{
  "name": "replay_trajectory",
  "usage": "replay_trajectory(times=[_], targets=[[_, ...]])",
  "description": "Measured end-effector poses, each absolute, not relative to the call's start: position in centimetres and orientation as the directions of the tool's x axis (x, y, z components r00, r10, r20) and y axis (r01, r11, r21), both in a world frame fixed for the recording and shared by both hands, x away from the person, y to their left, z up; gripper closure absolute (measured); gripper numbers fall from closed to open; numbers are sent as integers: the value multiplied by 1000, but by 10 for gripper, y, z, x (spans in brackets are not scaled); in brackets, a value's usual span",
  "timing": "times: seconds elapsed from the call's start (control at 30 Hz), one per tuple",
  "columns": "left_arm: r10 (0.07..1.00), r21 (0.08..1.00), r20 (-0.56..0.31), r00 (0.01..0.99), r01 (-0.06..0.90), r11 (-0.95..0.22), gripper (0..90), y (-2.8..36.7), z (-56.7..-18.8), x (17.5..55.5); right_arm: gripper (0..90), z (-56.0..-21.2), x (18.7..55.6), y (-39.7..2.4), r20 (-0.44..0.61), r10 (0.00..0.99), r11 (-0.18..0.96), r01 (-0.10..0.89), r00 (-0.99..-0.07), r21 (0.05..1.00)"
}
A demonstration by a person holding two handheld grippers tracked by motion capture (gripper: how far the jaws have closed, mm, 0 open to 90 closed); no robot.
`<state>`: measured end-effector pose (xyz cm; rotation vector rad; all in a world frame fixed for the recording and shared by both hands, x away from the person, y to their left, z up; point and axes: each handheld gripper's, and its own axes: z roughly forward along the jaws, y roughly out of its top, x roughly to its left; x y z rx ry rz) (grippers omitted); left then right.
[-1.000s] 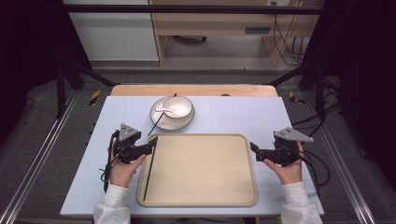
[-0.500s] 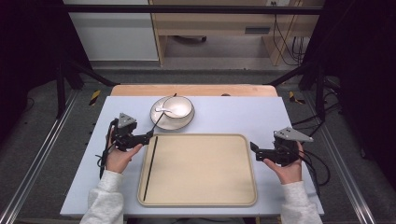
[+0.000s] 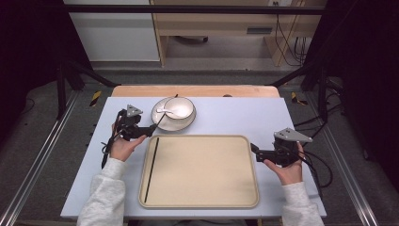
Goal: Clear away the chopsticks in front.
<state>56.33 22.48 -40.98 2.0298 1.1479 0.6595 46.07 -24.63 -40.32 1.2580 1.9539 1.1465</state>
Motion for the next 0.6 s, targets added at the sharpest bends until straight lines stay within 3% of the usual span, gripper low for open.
replay_trajectory(times=[0.6], targets=[[856, 730, 113, 505, 542, -417, 515, 204, -433, 603, 39, -404, 462, -246, -2, 910, 206, 450, -414, 869]])
